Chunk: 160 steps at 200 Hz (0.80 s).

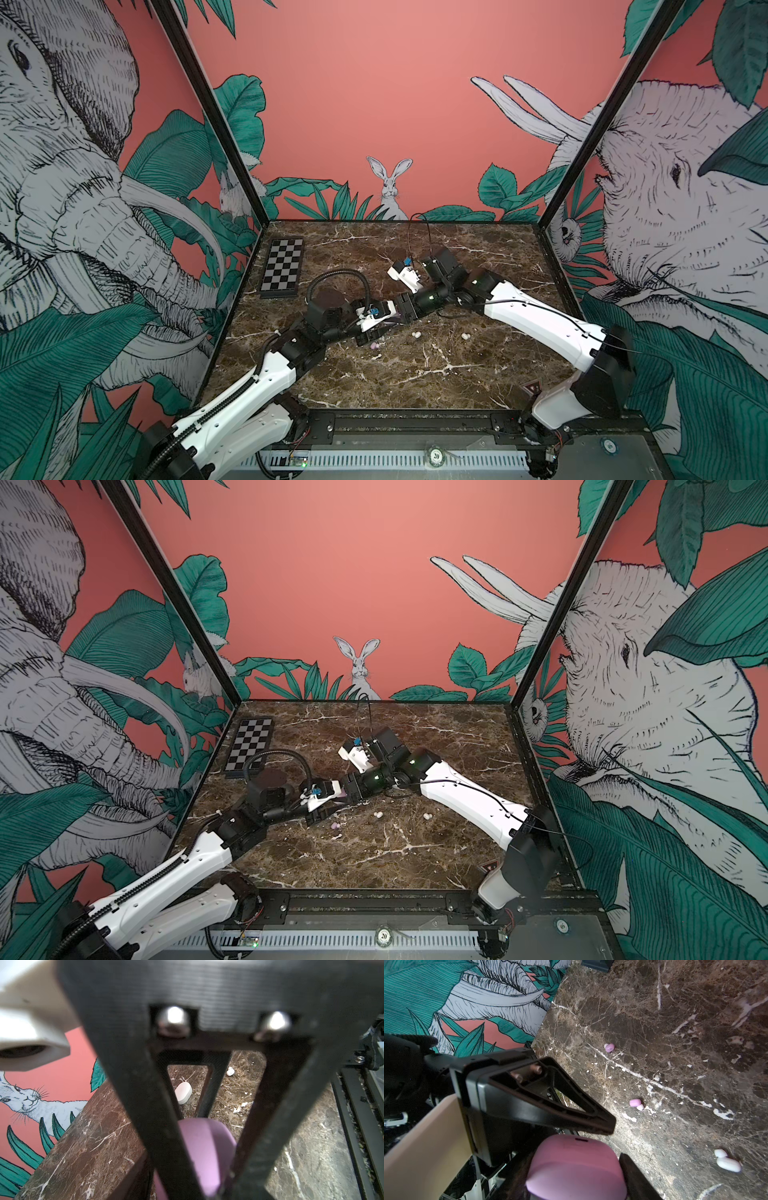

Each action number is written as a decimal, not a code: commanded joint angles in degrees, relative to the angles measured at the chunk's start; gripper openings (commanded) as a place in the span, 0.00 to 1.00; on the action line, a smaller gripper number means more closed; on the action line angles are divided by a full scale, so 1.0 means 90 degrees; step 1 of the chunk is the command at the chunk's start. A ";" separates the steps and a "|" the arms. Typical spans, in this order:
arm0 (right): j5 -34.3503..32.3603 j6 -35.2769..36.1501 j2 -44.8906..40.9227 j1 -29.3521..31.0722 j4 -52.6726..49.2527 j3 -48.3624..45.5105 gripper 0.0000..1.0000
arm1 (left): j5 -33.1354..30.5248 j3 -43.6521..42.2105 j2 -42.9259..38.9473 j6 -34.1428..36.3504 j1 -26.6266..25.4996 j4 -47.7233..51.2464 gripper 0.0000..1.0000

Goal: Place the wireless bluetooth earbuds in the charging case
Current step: 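Bring the left gripper onto the pink case held by the right gripper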

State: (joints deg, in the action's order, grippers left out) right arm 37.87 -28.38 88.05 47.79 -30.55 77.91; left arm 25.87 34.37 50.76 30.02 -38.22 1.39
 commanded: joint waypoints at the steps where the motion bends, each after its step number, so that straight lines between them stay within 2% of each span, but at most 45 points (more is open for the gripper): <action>1: -0.0023 -0.0107 -0.0259 0.0051 0.0366 -0.0074 0.00 | 0.0007 0.0041 -0.0101 0.0128 -0.0035 -0.0027 0.53; 51: 0.0031 -0.0216 -0.0243 0.0098 0.0493 -0.0119 0.00 | -0.0008 0.0048 -0.0130 0.0138 -0.0037 -0.0057 0.51; 78: 0.0031 -0.0240 -0.0210 0.0094 0.0497 -0.0111 0.00 | -0.0013 0.0011 -0.0171 0.0142 -0.0032 -0.0084 0.54; 106: 0.0021 -0.0246 -0.0192 0.0109 0.0521 -0.0104 0.00 | -0.0013 0.0009 -0.0229 0.0160 -0.0029 -0.0083 0.50; 160: 0.0019 -0.0269 -0.0204 0.0120 0.0555 -0.0141 0.00 | -0.0015 0.0009 -0.0230 0.0168 -0.0031 -0.0081 0.48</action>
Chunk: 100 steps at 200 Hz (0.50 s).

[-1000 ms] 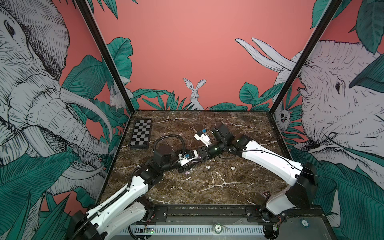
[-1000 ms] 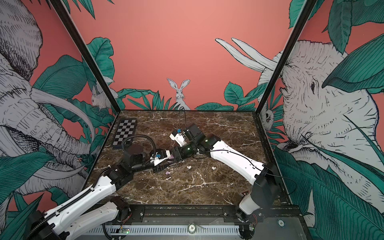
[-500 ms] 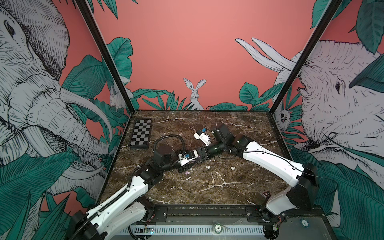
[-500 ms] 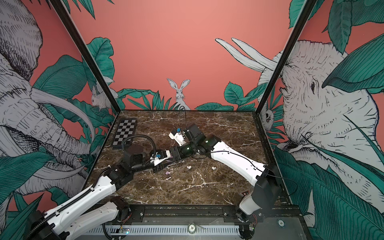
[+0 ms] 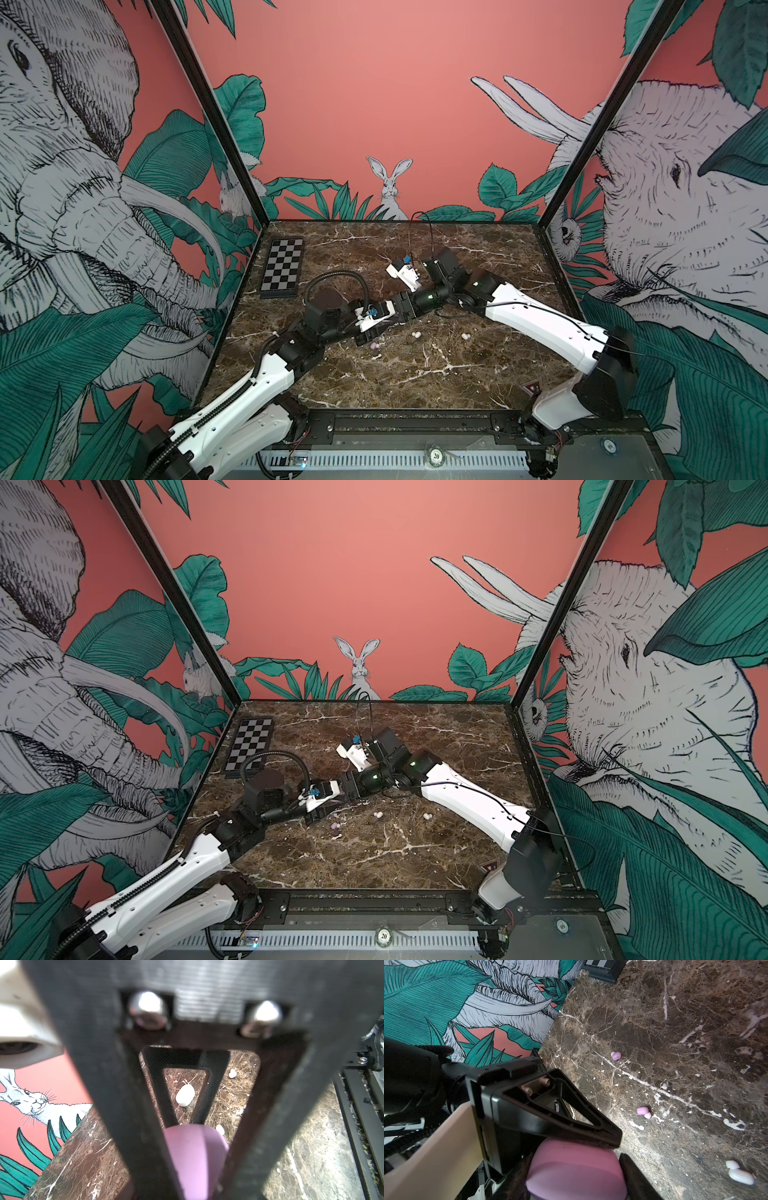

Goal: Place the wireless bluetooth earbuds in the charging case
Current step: 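Bring the left gripper onto the pink case held by the right gripper, then close the left gripper on the case while the right gripper releases and withdraws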

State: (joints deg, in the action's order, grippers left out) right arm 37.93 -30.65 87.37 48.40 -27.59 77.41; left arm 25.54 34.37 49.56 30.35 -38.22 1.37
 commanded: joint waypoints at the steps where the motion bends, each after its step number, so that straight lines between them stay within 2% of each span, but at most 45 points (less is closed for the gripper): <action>1: 0.0013 -0.0014 -0.0128 0.0052 0.0226 -0.0090 0.00 | 0.0022 0.0009 -0.0097 0.0128 -0.0031 -0.0081 0.48; 40: 0.0047 -0.0066 -0.0091 0.0061 0.0307 -0.0122 0.00 | 0.0024 0.0011 -0.0105 0.0112 -0.0035 -0.0093 0.48; 100: 0.0091 -0.0075 -0.0089 0.0081 0.0358 -0.0123 0.00 | 0.0043 0.0010 -0.0117 0.0119 -0.0034 -0.0068 0.36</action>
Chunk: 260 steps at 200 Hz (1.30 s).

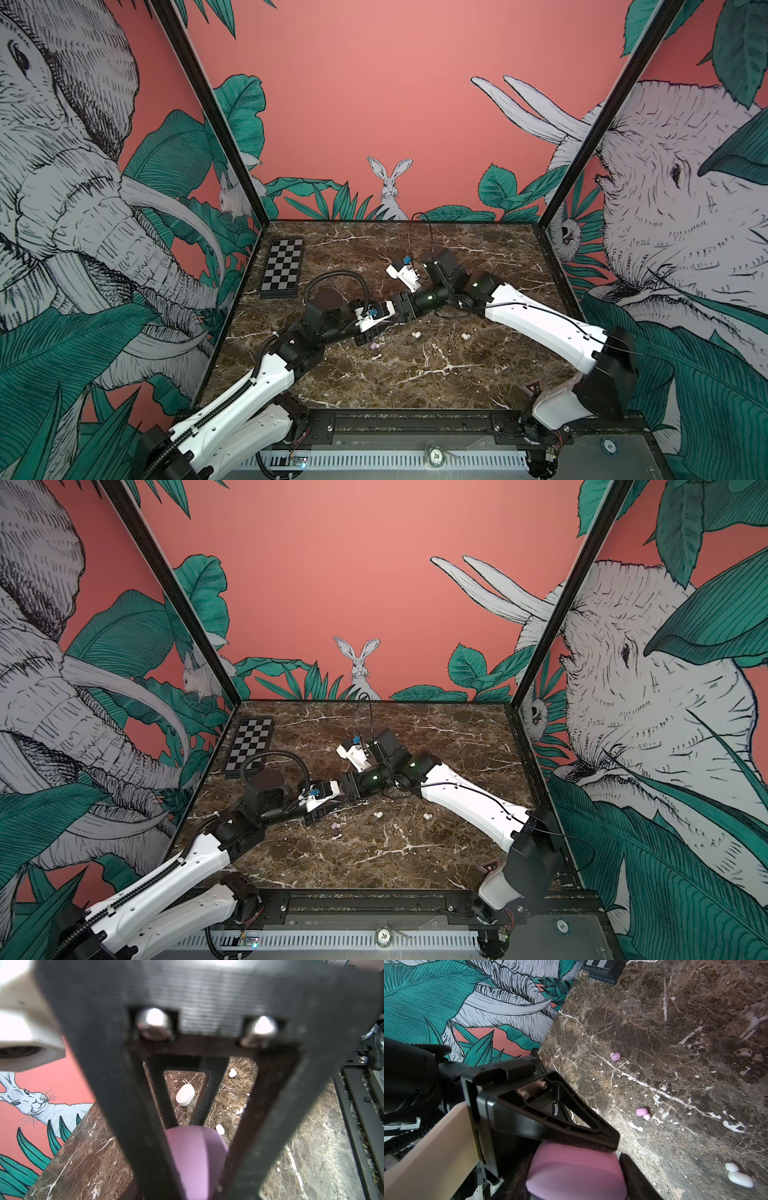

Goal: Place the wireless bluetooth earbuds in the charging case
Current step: 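Close the left gripper on the case while the right gripper releases and withdraws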

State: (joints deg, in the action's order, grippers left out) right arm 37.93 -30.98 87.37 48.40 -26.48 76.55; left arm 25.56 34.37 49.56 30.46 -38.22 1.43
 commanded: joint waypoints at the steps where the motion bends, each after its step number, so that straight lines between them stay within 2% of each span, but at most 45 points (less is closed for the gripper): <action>1: 0.0091 -0.0041 -0.0094 0.0081 0.0236 -0.0024 0.00 | 0.0041 0.0009 -0.0116 0.0105 -0.0038 -0.0078 0.36; 17: 0.0142 -0.0082 -0.0082 0.0090 0.0297 -0.0048 0.00 | 0.0030 0.0018 -0.0115 0.0103 -0.0033 -0.0099 0.30; 30: 0.0192 -0.0088 -0.0087 0.0091 0.0353 -0.0074 0.00 | -0.0005 0.0048 -0.0101 0.0139 -0.0036 -0.0100 0.17; 38: 0.0119 -0.0114 -0.0114 0.0091 0.0363 -0.0087 0.00 | -0.0040 0.0065 -0.0112 0.0151 -0.0033 -0.0100 0.00; 41: 0.0092 -0.0117 -0.0125 0.0091 0.0360 -0.0085 0.00 | -0.0058 0.0070 -0.0121 0.0151 -0.0034 -0.0100 0.00; 51: 0.0053 -0.0122 -0.0142 0.0091 0.0359 -0.0094 0.24 | -0.0122 0.0080 -0.0133 0.0155 -0.0032 -0.0115 0.00; 74: 0.0048 -0.0132 -0.0215 0.0091 0.0356 -0.0108 0.60 | -0.0183 0.0049 -0.0215 0.0132 -0.0031 -0.0185 0.00; 85: 0.0005 -0.0145 -0.0265 0.0076 0.0350 -0.0108 0.71 | -0.0220 0.0033 -0.0243 0.0119 -0.0031 -0.0198 0.00; 121: 0.0113 -0.0402 -0.0581 -0.0258 0.0593 -0.0459 0.97 | -0.0255 0.0043 -0.0349 0.0091 -0.0037 -0.0139 0.00; 158: 0.0074 -0.0135 -0.1387 -0.0757 0.0550 -0.0636 0.98 | -0.0005 0.0250 -0.0433 -0.0097 -0.0031 0.0296 0.00; 186: -0.0071 0.0503 -0.2280 -0.0833 0.0891 -0.1046 0.98 | 0.0616 0.0888 -0.0505 -0.0613 -0.0038 0.1380 0.00; 218: 0.0056 0.1353 -0.3207 -0.0817 0.1465 -0.1712 0.98 | 0.0754 0.1019 -0.0694 -0.1990 -0.0034 0.1381 0.00; 245: -0.0030 0.1930 -0.3633 -0.0740 0.1346 -0.1824 0.98 | 0.0939 0.0981 -0.0641 -0.3177 -0.0032 0.1318 0.00; 260: -0.0324 0.2281 -0.3725 -0.0506 0.1181 -0.1831 0.97 | 0.1595 0.0856 -0.0484 -0.4024 -0.0034 0.1038 0.00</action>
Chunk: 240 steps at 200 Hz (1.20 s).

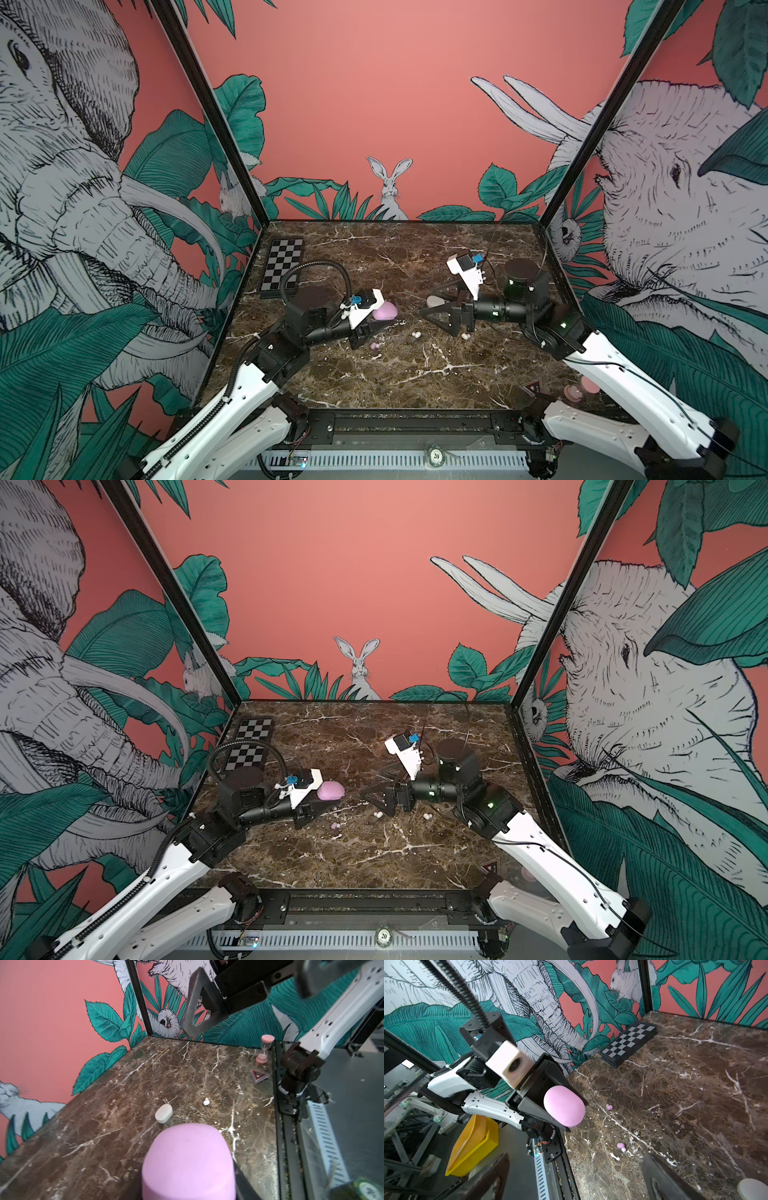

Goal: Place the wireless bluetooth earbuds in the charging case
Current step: 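Close the left gripper on the case while the right gripper releases and withdraws, then move the right gripper to the lid of the case held by the left gripper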

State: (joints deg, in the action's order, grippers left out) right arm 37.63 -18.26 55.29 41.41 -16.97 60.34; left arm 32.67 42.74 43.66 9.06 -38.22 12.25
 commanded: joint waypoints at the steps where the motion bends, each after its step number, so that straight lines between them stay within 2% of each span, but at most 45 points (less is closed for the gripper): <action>1: -0.0302 0.0911 -0.0163 0.0291 0.0117 -0.0027 0.97 | 0.0834 -0.0092 0.0185 -0.1712 -0.0033 -0.0211 0.00; 22: -0.0806 0.1505 -0.0163 0.0840 -0.0119 0.0002 0.95 | 0.1342 -0.0448 0.0428 -0.2777 -0.0040 -0.0983 0.00; 37: -0.1257 0.1803 -0.0058 0.1139 -0.0323 0.0080 0.95 | 0.1555 -0.0653 0.0465 -0.3128 -0.0031 -0.1354 0.00; 62: -0.1960 0.2015 0.0184 0.1422 -0.0464 0.0170 0.95 | 0.1611 -0.0817 0.0250 -0.3046 -0.0041 -0.1482 0.00; 117: -0.2766 0.2396 0.0748 0.2001 -0.0667 0.0372 0.95 | 0.1905 -0.1033 -0.0031 -0.2909 -0.0096 -0.1667 0.00; 240: -0.3319 0.2478 0.0947 0.2032 -0.0673 0.0581 0.92 | 0.1803 -0.0950 -0.0005 -0.2313 -0.0499 -0.1188 0.00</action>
State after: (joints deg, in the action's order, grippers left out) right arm 11.68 3.51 63.07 59.92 -25.26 63.09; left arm 46.65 34.02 44.05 -13.74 -41.52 0.16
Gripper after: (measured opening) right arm 0.925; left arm 0.428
